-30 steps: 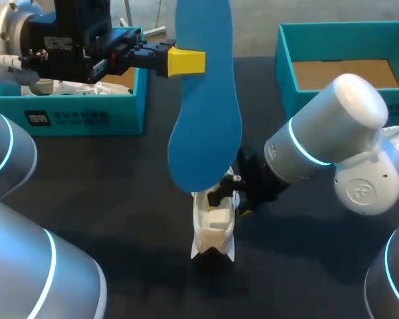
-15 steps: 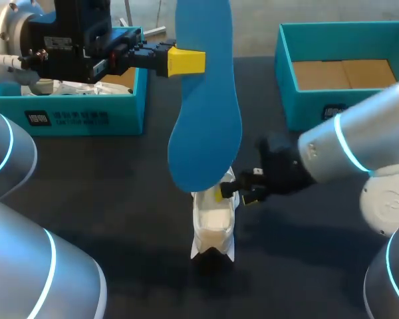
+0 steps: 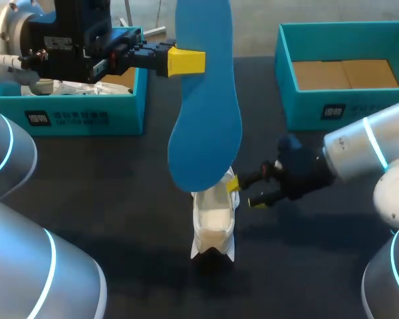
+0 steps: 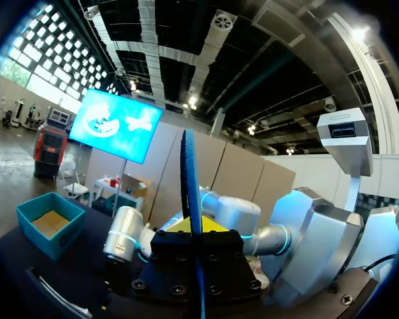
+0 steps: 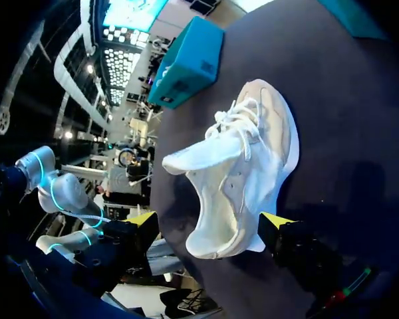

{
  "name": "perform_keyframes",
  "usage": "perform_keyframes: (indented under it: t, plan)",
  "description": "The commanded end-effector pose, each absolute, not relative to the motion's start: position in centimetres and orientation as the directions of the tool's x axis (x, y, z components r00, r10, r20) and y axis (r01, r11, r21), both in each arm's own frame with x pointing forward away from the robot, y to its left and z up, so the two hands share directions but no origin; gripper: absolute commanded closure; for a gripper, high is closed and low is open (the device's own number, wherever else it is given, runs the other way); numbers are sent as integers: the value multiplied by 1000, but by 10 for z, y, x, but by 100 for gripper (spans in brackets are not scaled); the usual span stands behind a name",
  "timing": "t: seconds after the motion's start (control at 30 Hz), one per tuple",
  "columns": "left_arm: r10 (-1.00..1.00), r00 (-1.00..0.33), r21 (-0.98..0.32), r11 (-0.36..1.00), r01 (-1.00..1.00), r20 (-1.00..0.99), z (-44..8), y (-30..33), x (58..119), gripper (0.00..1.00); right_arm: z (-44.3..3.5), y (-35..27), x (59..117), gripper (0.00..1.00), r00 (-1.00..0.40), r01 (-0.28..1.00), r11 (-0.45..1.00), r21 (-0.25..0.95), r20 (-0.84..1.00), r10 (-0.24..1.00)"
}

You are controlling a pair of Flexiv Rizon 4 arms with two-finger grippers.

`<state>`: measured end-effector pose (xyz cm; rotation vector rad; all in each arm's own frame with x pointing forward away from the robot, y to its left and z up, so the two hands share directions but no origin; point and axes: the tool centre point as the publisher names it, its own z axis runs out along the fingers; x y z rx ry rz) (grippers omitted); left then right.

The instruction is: Take the shoe out of the shoebox, open the shoe tongue, remove and reinsert the insole, then place the shoe into the shoebox

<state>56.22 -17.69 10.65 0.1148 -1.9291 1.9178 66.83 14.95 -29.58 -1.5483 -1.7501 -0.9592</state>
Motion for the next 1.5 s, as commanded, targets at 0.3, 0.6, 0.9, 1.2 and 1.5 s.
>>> perform_keyframes:
  t: [0.3, 0.6, 0.9, 1.2, 1.5]
  plan:
    - [230, -910, -938, 51, -344, 346, 107, -179, 563, 100, -245, 122, 672, 0, -155, 985, 16, 170, 854, 497]
    - [230, -910, -938, 51, -344, 346, 107, -179, 563, 100, -212, 106, 679, 0, -150, 986, 13, 167, 844, 516]
    - [230, -910, -938, 51, -344, 346, 107, -179, 563, 100, -210, 103, 680, 0, -148, 986, 7, 168, 844, 516]
    - [231, -916, -944, 43, -326, 327, 108, -178, 569, 100, -210, 103, 680, 0, -148, 986, 7, 168, 844, 516]
    - [223, -967, -992, -9, -127, 121, 103, -173, 584, 100, -210, 103, 680, 0, -148, 986, 7, 168, 844, 516]
